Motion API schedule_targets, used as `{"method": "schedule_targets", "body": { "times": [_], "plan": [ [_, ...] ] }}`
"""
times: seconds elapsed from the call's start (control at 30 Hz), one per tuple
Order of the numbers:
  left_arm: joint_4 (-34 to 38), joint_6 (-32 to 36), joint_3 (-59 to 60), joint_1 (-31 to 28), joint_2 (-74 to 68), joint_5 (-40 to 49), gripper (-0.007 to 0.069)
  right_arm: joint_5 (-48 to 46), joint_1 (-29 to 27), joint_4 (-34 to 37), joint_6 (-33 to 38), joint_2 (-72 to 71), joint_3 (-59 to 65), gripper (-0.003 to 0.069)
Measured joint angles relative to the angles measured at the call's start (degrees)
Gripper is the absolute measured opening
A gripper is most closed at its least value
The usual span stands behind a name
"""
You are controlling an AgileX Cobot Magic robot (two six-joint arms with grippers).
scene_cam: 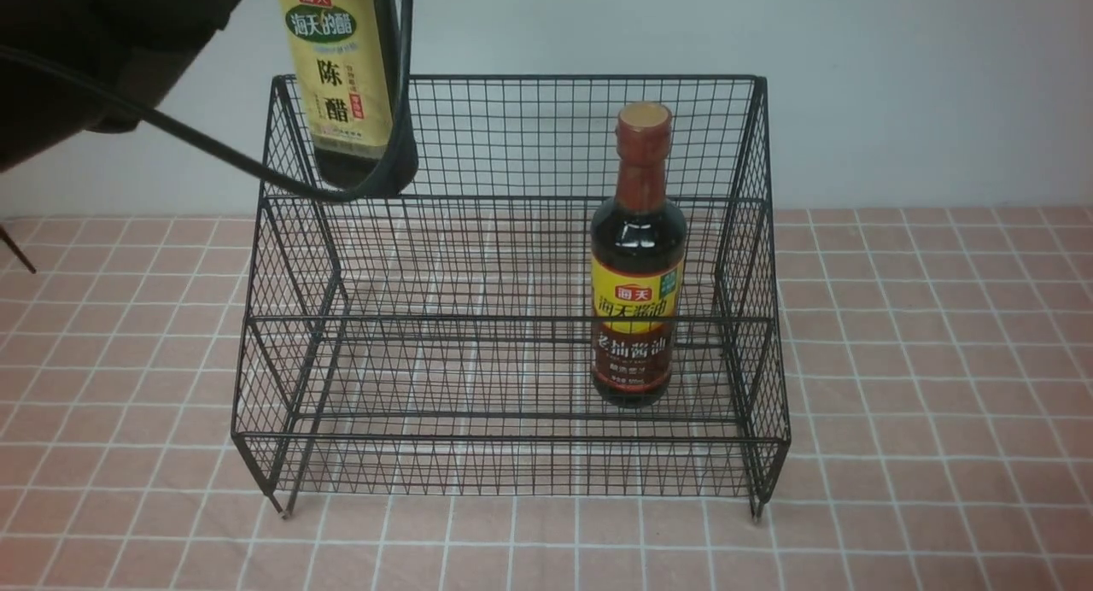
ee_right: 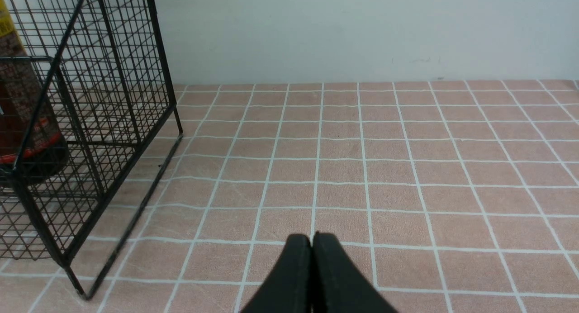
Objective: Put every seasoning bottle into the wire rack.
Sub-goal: Use the left arm to put the condiment bottle back on the shelf
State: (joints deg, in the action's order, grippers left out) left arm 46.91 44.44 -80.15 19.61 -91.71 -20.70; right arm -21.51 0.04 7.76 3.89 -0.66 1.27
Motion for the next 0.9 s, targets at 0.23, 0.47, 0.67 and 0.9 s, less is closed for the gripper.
{"method": "schedule_targets", "body": {
  "times": [0.23, 0.47, 0.67, 0.9],
  "plan": [
    [13.74, 8.16, 1.24, -0.06, -2.37, -7.77, 0.0302, 0.0, 0.0, 0.0, 0.0, 0.0, 0.0, -0.0014],
    [18.86, 10.29, 1.24, -0.06, -2.44, -2.72, 0.0302, 0.0, 0.0, 0.0, 0.0, 0.0, 0.0, -0.0014],
    [18.95, 11.81, 1.68, 0.0, -2.49, 4.62, 0.0302, 0.0, 0.0, 0.0, 0.0, 0.0, 0.0, -0.0014],
    [18.76, 17.74, 1.79, 0.0, -5.08, 7.14, 0.0302, 0.0, 0.0, 0.0, 0.0, 0.0, 0.0, -0.0014]
  ]
}}
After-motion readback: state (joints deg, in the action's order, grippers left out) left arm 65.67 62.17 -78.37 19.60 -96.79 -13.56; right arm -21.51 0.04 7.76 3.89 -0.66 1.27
